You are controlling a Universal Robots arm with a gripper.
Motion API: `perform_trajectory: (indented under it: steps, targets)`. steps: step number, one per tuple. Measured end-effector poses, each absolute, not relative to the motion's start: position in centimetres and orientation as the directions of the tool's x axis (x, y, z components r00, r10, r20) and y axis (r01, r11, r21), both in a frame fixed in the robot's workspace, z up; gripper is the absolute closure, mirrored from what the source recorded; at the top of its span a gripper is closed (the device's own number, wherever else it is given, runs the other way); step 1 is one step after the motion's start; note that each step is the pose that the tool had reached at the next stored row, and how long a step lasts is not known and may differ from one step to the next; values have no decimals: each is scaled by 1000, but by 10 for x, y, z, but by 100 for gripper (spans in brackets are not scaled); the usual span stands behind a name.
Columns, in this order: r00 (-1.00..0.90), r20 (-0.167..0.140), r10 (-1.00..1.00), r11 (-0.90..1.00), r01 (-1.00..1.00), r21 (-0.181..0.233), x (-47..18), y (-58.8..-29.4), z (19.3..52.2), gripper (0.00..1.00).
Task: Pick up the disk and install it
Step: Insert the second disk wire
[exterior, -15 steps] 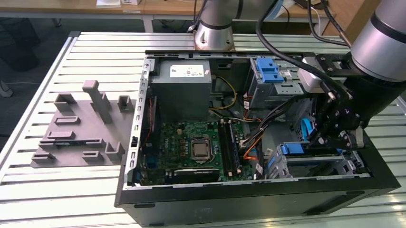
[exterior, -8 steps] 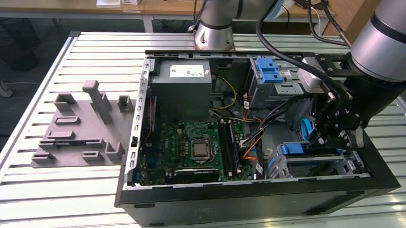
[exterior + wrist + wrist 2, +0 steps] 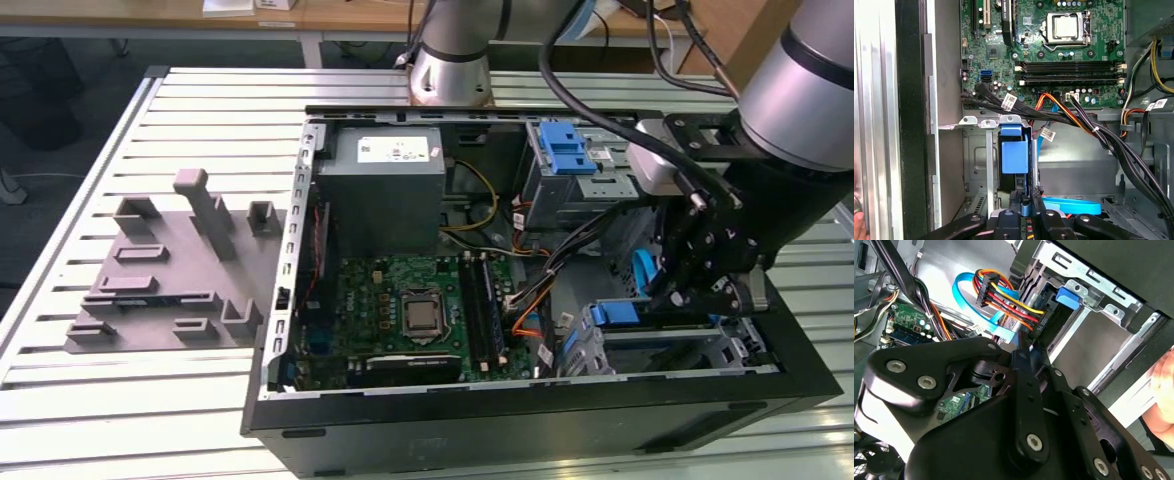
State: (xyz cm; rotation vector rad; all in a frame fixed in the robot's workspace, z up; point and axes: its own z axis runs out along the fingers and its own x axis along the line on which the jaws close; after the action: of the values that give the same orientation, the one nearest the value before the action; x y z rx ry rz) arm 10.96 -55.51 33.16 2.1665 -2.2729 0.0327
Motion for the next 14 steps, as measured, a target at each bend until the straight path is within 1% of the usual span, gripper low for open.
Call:
perform_trajectory:
  steps: [12, 14]
  targets:
    - [-48, 15, -999, 48, -999, -13, 110, -555, 344, 76]
    - [-48, 15, -999, 48, -999, -13, 110, -555, 345, 78]
